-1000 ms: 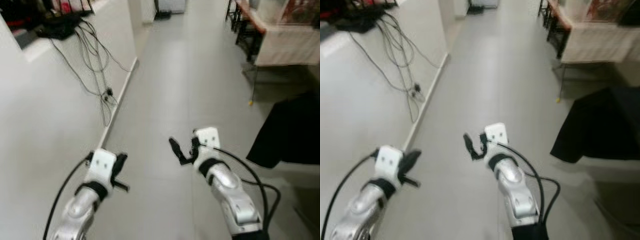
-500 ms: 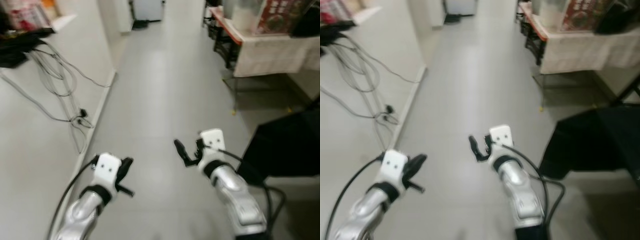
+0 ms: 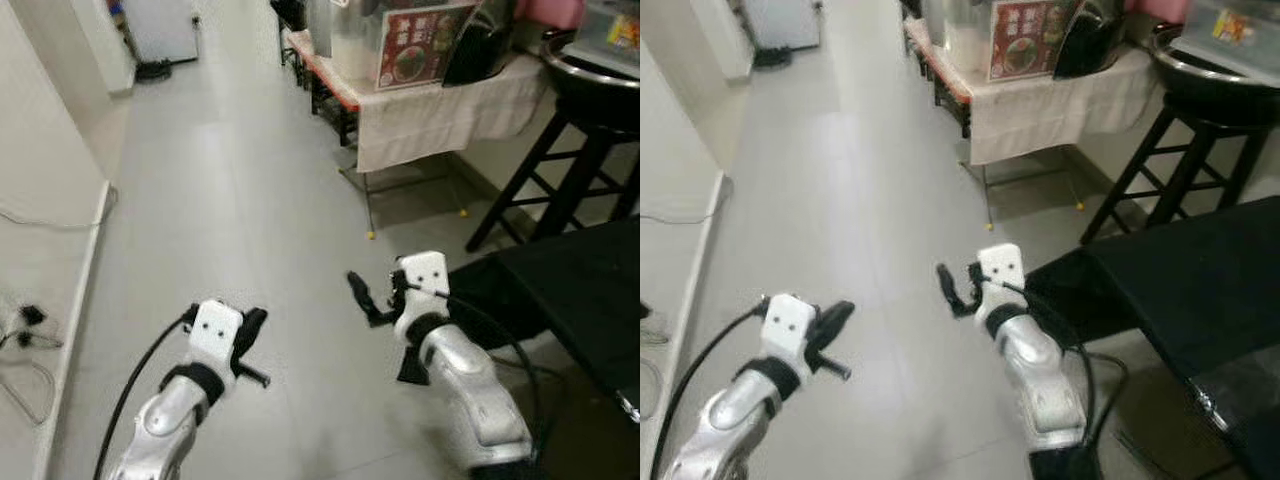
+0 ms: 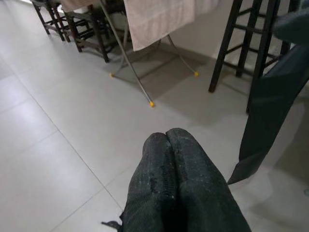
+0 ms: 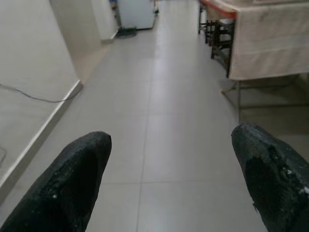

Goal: Building children table

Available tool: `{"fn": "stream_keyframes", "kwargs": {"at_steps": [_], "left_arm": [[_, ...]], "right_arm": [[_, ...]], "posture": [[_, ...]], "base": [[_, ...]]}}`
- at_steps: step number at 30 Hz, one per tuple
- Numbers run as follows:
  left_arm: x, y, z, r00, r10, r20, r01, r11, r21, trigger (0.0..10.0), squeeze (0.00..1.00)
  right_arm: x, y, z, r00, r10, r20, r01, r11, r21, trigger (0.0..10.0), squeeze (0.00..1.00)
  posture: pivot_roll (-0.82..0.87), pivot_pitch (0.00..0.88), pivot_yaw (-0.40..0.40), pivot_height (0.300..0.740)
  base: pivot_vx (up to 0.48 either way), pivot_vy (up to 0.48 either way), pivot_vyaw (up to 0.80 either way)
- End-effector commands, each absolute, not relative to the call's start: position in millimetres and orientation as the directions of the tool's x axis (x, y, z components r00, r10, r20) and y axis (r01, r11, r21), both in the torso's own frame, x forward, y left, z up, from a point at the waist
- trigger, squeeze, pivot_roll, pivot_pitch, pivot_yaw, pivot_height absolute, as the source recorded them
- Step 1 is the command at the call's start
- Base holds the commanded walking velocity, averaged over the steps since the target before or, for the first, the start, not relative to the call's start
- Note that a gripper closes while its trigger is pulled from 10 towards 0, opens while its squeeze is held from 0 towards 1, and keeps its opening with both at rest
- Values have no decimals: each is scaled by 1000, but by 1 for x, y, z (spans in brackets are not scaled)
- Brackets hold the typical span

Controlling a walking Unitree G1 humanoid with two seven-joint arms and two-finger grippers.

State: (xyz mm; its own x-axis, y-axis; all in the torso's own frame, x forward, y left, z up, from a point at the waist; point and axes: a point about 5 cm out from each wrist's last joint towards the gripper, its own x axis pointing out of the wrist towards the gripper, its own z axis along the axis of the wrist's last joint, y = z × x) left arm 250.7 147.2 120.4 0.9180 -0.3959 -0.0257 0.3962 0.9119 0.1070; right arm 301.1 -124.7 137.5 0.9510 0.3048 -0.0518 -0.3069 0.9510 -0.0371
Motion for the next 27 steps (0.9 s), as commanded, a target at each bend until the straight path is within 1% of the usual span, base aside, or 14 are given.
{"fn": "stream_keyframes", "kwargs": {"at_steps": [1,10,16,27], "left_arm": [[250,147,120,914,-404,-28,405,909,95,10000,0],[250,146,120,913,-408,-19,408,909,81,10000,0],[253,145,125,918,-395,12,395,918,43,10000,0],[257,145,126,919,-394,25,393,919,40,10000,0]], "right_arm": [[299,-129,133,954,293,-63,-296,955,-30,10000,0],[299,-129,132,952,299,-65,-301,953,-29,10000,0],[299,-129,134,952,301,-59,-304,952,-39,10000,0],[300,-129,135,950,307,-50,-309,950,-38,10000,0]], "posture": [[-44,97,36,740],[-49,94,29,740],[-76,107,24,740],[-78,112,28,740]], "base": [[0,0,-800],[0,0,-800],[0,0,-800],[0,0,-800]]}}
